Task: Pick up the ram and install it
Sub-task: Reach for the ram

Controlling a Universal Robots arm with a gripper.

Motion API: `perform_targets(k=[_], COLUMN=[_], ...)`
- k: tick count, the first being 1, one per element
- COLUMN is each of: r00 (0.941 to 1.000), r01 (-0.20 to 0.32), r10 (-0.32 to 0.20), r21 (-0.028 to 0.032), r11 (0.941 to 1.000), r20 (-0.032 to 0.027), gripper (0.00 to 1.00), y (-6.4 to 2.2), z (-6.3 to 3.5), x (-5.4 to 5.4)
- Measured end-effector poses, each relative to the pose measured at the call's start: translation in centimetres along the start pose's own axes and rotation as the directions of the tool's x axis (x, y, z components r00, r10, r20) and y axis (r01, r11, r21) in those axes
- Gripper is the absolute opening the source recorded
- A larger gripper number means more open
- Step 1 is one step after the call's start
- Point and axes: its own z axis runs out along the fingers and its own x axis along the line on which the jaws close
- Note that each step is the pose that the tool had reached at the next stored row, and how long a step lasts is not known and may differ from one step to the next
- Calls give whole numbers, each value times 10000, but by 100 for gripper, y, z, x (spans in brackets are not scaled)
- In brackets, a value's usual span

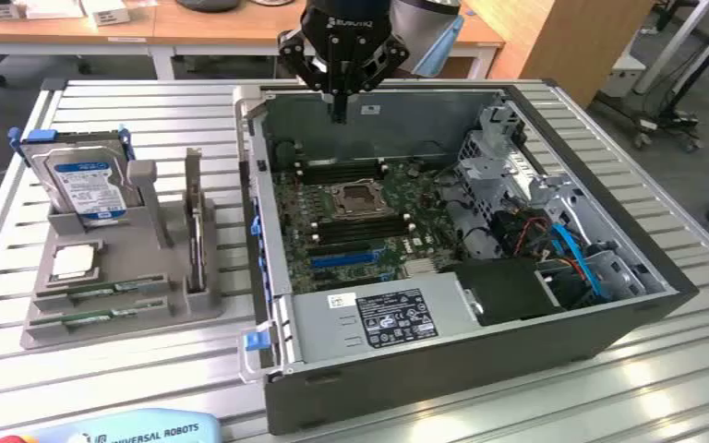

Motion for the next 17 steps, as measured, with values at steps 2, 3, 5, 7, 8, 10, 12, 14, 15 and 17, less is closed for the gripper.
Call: perform_targets(k=[2,3,5,7,8,10,12,14,15,17], r00=[10000,10000,10000,10000,10000,10000,10000,10000,10000,10000], r01=[0,0,1,0,0,0,-2,0,0,0], r10=[0,0,-1,0,0,0,2,0,0,0], r21=[0,0,0,0,0,0,-2,0,1,0], r11=[10000,10000,10000,10000,10000,10000,10000,10000,10000,10000], r20=[-1,0,0,0,0,0,2,1,-1,0], gripper=[10,10,10,10,10,10,10,10,10,10], y=[0,0,0,0,0,0,-1,-2,-3,-5], z=[0,0,0,0,0,0,1,0,-1,-1], x=[0,0,0,0,0,1,10,25,37,66])
